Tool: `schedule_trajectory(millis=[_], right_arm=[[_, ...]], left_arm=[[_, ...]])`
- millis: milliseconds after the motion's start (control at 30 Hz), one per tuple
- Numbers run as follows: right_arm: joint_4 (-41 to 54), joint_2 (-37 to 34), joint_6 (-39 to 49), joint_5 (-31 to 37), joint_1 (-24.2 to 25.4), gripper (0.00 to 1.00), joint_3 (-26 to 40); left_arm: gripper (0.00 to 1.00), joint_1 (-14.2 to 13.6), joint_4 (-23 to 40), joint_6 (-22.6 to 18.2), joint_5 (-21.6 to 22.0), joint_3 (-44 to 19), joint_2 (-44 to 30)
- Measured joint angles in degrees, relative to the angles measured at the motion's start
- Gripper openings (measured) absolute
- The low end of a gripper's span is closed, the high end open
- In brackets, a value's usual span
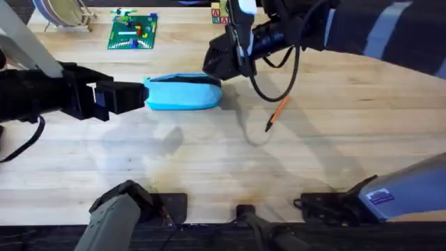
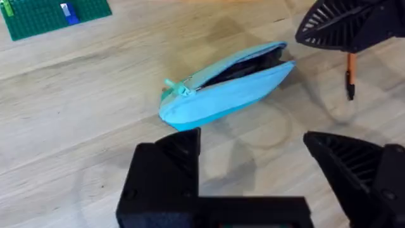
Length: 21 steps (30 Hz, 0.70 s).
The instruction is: Unzip the bag, pick up the pens from the table one at a time and place them inside, then zip the bag closed.
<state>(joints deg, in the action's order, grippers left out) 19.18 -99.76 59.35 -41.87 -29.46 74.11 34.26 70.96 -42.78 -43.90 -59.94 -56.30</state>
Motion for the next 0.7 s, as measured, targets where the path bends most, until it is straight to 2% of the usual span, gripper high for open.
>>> schedule_trajectory(millis=[700], right_arm=[[-2.6,-7.4,-8.4,0.0,-0.6,0.03,0.1]], left_arm=[[0.995,0.0,0.0,0.0,0.0,0.0,0.0]])
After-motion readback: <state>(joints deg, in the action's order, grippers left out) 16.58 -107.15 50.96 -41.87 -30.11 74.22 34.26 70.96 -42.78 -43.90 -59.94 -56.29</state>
